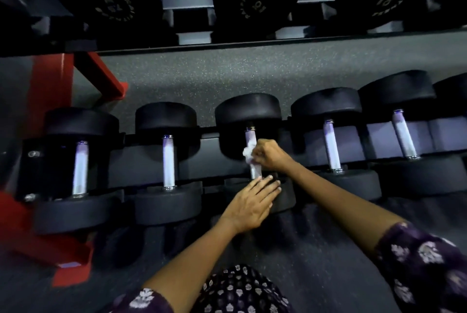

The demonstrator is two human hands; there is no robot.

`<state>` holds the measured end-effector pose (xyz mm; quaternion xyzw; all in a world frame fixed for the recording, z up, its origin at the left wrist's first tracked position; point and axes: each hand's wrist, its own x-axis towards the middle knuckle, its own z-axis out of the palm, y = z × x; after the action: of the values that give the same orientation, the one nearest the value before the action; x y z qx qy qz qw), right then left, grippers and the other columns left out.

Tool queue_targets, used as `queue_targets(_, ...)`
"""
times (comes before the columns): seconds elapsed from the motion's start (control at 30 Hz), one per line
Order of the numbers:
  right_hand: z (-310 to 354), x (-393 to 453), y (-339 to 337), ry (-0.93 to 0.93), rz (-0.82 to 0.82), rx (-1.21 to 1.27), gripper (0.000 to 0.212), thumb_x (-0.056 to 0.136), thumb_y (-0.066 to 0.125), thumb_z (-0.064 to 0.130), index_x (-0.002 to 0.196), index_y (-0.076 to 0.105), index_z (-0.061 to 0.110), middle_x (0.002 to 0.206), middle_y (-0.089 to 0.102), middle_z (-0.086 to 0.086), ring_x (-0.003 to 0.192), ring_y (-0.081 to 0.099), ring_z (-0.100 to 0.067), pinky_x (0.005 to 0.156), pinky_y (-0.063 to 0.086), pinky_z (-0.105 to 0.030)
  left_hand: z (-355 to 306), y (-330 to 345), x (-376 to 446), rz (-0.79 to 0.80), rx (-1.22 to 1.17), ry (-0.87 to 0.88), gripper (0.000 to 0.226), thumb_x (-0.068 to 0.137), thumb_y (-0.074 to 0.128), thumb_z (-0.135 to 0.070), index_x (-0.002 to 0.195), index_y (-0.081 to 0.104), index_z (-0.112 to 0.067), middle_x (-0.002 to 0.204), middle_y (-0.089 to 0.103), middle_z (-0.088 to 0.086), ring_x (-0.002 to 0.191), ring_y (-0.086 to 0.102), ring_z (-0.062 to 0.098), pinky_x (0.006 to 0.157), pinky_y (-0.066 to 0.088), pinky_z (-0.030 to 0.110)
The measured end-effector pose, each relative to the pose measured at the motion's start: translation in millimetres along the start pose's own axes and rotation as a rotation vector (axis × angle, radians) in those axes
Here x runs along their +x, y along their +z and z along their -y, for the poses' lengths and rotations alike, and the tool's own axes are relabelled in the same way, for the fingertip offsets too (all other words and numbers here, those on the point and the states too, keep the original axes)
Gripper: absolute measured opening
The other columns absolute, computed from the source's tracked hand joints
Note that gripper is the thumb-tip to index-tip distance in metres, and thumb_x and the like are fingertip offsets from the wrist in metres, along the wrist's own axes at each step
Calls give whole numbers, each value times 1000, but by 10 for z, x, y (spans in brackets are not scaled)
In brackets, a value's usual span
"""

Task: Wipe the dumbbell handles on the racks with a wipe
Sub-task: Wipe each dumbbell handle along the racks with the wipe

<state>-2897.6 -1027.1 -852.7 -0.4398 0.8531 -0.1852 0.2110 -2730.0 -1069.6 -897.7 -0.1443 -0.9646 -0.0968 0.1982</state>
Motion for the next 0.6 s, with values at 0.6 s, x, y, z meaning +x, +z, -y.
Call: queue_targets(0.6, 79, 149, 102, 62, -115, 28, 15, 76, 69, 8, 83, 71, -5, 100, 62, -22, 92, 61, -35, 78, 45, -33, 178, 56, -3, -6, -61, 177, 46, 90, 43, -31, 124, 64, -8, 132, 61, 11, 127, 45, 30, 110, 30, 42)
